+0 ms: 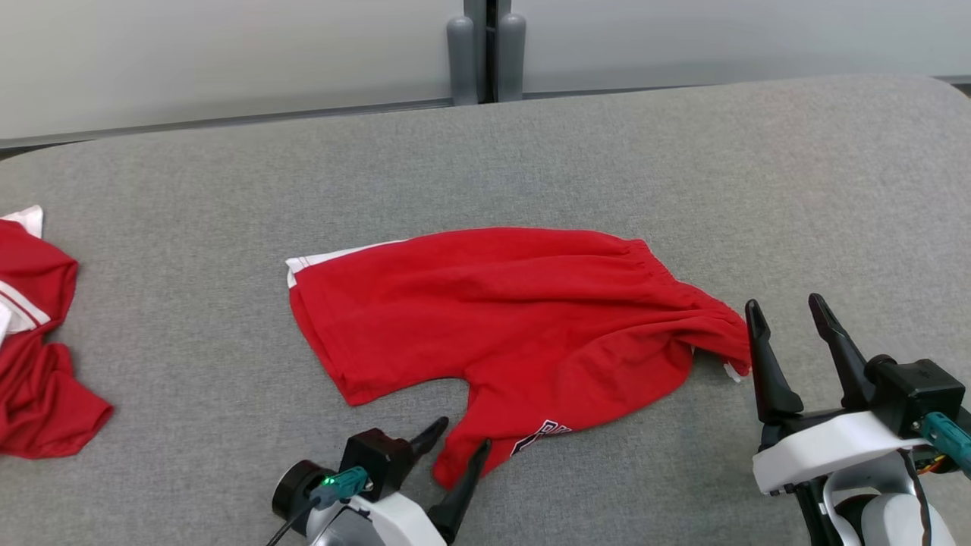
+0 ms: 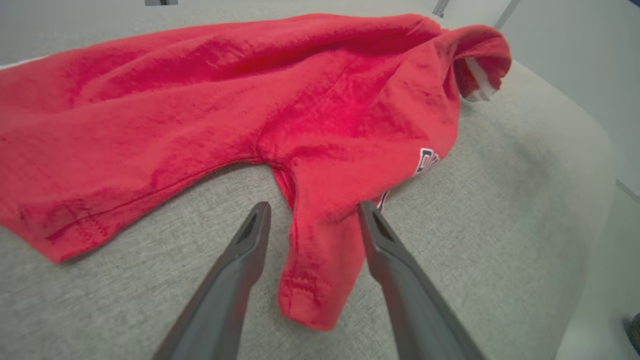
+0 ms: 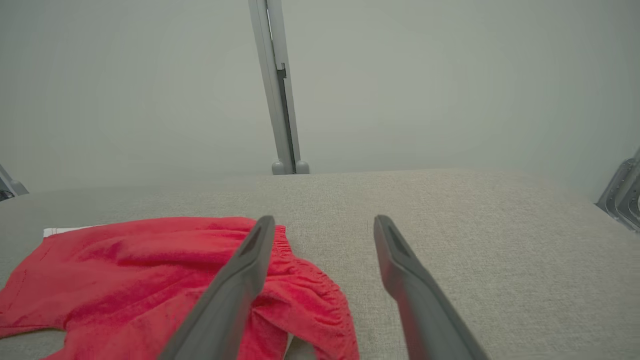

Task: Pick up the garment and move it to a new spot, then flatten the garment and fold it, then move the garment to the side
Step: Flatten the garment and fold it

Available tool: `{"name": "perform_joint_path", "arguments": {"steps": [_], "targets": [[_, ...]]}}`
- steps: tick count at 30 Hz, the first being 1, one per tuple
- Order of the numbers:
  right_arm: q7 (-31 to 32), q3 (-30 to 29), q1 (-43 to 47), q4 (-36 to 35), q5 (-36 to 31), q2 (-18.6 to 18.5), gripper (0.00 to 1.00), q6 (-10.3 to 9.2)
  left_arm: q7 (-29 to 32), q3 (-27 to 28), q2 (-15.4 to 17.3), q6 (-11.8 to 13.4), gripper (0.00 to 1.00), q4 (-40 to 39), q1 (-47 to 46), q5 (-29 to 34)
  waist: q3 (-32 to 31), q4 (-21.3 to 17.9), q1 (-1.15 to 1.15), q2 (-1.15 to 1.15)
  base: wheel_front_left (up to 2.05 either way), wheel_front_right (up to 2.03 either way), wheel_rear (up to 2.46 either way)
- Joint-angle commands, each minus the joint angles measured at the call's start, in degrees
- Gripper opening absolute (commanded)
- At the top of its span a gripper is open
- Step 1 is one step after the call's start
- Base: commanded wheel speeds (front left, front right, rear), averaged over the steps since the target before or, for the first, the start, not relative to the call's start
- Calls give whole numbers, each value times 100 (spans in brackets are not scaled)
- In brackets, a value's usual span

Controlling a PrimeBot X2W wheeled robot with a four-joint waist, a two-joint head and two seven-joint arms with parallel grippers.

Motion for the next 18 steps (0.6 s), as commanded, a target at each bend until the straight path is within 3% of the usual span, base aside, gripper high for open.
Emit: {"name": "perform_joint_path", "arguments": {"steps": [1, 6, 18], "targets": [[-51, -41, -75, 21, 38, -10, 100, -2, 70, -37, 35, -41, 0, 34, -115, -57, 69, -51, 0, 0, 0, 0, 0], [-122, -91, -114, 60, 51, -6, 100, -2, -42, 13, 132, -63, 0, -111, -274, -103, 157, -84, 0, 0, 0, 0, 0], [-232, -116, -396, 58, 165, -7, 100, -2, -23, 774, 456, 210, 0, -946, -1057, -313, 560, -210, 0, 0, 0, 0, 0]]}}
